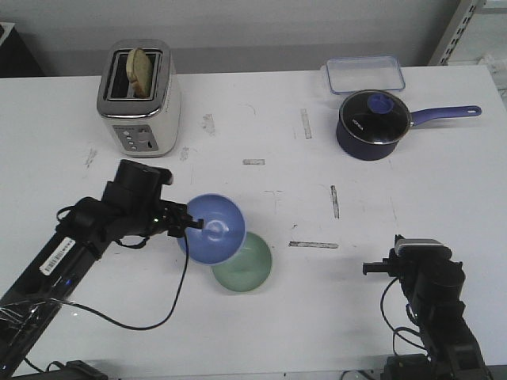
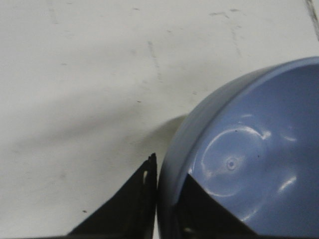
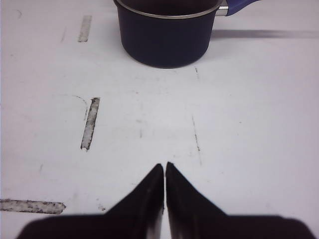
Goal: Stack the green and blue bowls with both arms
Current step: 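Carry the blue bowl with the left gripper over the green bowl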
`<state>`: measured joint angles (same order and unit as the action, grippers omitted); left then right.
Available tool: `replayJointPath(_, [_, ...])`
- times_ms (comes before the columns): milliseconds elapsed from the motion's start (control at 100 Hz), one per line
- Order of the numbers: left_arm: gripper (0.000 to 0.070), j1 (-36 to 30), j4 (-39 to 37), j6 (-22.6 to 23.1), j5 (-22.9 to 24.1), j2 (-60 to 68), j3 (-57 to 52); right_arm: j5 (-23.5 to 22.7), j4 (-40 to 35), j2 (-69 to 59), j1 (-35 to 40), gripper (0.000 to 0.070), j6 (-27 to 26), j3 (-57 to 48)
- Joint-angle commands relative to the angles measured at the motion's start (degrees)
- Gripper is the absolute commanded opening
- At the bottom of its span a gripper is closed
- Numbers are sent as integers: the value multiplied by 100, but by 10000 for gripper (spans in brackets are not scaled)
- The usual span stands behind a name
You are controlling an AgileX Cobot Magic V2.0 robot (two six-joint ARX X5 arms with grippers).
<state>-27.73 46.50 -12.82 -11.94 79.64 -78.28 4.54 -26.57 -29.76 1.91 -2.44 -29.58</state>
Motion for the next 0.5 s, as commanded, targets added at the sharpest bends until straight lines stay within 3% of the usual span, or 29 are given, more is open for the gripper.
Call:
replayJointPath(0, [0, -271, -33, -31, -7, 197, -127, 0, 59, -35, 13, 0, -33, -37])
replayJointPath(200, [0, -870, -11, 155, 52, 603, -127, -2, 59, -35, 13, 0, -33, -37])
replayJointPath(490, [0, -942, -7, 160, 81, 1058, -127, -2, 63, -35, 13, 0, -33, -37])
